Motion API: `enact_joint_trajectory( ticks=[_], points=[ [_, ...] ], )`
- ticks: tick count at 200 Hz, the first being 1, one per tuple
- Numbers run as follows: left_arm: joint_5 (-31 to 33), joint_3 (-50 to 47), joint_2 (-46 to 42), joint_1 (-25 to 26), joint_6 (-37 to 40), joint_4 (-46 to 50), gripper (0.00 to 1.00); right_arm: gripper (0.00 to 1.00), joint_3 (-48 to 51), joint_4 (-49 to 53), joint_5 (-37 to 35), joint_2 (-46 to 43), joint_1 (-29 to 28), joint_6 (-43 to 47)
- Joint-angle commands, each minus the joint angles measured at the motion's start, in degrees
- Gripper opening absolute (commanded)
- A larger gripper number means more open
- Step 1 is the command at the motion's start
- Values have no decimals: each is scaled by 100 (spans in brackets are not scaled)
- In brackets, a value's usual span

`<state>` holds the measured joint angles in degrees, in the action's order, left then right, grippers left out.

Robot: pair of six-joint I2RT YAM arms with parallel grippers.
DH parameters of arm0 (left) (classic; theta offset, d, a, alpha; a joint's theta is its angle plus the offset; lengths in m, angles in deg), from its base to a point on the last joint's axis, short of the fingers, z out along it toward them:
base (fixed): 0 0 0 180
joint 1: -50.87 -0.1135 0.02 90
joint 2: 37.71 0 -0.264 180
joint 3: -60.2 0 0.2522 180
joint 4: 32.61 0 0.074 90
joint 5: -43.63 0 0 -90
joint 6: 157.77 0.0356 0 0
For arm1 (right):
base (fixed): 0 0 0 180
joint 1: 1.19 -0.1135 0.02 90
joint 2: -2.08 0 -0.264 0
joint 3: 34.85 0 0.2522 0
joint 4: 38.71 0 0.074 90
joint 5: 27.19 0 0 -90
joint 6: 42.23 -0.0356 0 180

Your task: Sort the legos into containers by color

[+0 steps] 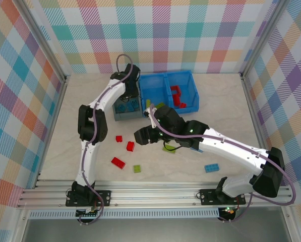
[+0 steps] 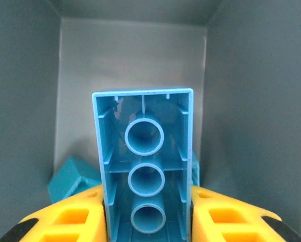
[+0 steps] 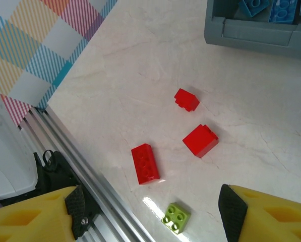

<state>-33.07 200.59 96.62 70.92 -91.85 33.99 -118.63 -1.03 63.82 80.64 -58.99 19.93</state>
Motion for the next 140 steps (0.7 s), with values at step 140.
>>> enact_joint_trajectory(
  ticks=[140],
  points=[
    [-49, -1478, -2879, 303, -84, 328, 67, 79, -538, 411, -417, 2018, -341, -788]
  ],
)
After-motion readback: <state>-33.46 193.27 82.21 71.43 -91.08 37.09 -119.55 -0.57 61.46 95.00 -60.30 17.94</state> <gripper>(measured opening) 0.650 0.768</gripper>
